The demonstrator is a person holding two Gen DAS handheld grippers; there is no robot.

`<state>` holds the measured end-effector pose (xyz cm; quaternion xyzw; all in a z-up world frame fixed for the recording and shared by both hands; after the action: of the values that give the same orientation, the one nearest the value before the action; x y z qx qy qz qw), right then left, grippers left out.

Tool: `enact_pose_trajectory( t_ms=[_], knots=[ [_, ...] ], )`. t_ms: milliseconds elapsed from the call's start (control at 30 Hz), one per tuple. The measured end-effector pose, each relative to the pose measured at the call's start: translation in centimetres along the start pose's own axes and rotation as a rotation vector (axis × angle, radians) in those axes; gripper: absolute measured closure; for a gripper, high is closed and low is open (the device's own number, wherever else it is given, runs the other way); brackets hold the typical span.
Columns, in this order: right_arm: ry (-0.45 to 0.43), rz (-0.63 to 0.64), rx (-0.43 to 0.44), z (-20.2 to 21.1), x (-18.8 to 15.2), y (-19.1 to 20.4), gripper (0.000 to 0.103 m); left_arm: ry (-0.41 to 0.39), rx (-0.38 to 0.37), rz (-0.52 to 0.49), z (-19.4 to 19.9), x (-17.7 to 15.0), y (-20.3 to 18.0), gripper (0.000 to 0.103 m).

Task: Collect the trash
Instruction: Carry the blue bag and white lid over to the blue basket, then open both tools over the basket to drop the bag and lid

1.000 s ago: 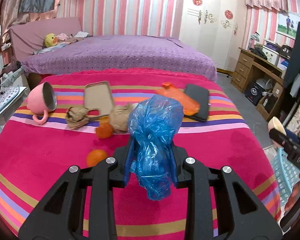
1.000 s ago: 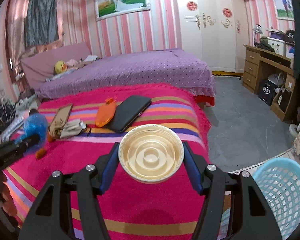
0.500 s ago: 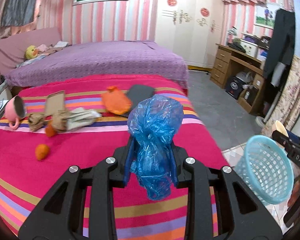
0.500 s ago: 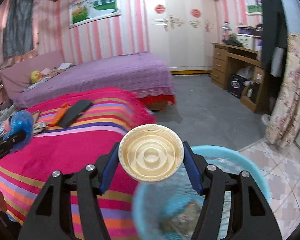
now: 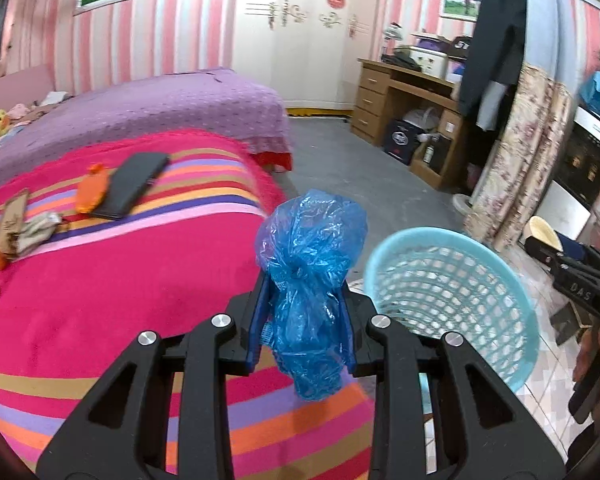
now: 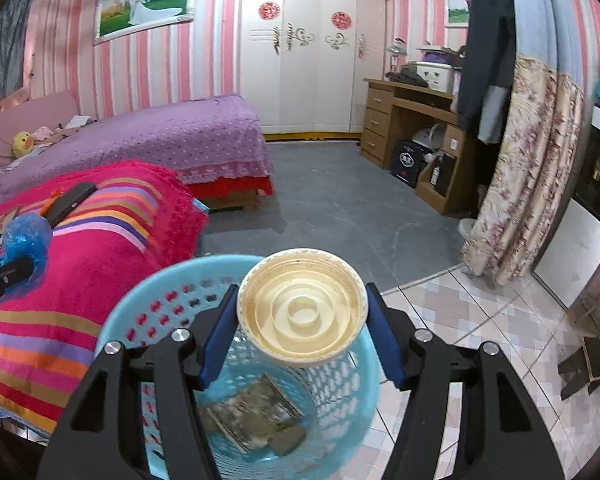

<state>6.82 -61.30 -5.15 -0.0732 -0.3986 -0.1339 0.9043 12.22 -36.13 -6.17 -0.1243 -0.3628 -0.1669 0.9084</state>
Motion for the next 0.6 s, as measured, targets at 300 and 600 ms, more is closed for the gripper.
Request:
enact_pose_trajectory(
  t_ms=[300, 600],
  knots=[
    [0.008, -0.064, -0.014, -0.6, -2.2, -3.7, 0.042, 0.047, -0.081, -0.039, -3.1, 0.6, -6.4, 0.074],
    [-0.002, -0.093, -0.024, -0.9, -2.4, -5.2, 0.042, 0.040, -0.103, -0.149, -5.1, 1.4, -11.8, 0.072]
  ],
)
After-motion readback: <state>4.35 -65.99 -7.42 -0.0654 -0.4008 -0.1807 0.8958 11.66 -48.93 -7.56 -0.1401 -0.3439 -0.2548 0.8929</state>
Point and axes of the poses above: each gripper's, at about its wrist camera, not at the fingertips, and z roughly against the way its jaws point, y to its left, x to its top, the point moved 7 cm from there along -z, roughly the way its jaws point, and after that the axes turned 8 degrees about y, right-handed, at the moved point
